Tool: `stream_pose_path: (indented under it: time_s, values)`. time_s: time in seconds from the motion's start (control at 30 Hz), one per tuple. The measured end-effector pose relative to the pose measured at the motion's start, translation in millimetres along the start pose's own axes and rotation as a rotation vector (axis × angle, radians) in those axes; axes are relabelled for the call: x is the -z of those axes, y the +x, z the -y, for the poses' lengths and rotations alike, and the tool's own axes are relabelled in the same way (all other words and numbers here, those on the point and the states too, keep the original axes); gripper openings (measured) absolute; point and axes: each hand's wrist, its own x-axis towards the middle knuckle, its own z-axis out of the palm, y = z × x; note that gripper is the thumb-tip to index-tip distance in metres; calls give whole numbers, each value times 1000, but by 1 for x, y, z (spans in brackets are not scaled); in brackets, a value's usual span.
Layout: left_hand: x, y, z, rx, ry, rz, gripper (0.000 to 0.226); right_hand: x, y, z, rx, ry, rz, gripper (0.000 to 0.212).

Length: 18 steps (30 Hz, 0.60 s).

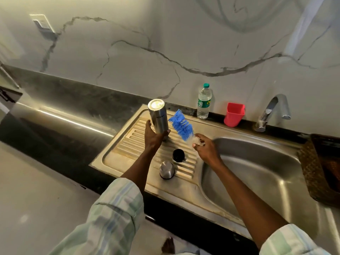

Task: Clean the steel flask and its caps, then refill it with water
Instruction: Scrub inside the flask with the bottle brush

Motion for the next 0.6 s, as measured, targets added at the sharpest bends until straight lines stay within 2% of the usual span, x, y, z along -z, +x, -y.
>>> stream_pose_path:
  time_s: [0.13,0.27,0.43,0.53,0.6]
  values:
    - [-3,20,4,-71,-66,60,86,-5,8,1,-32,42,-43,46]
    - [-7,40,7,-30,-84,72,64,-6,10,-1,-40,73,-84,44]
    - [-20,52,-3,-77,-119,52,63,8,3,-1,-45,119,-153,40]
    - [-39,49,-32,-81,-280,62,57,29,-7,6,-33,172,-217,43]
    - [-55,48,-56,-21,-444,68,53,43,-15,8,-19,209,-260,43]
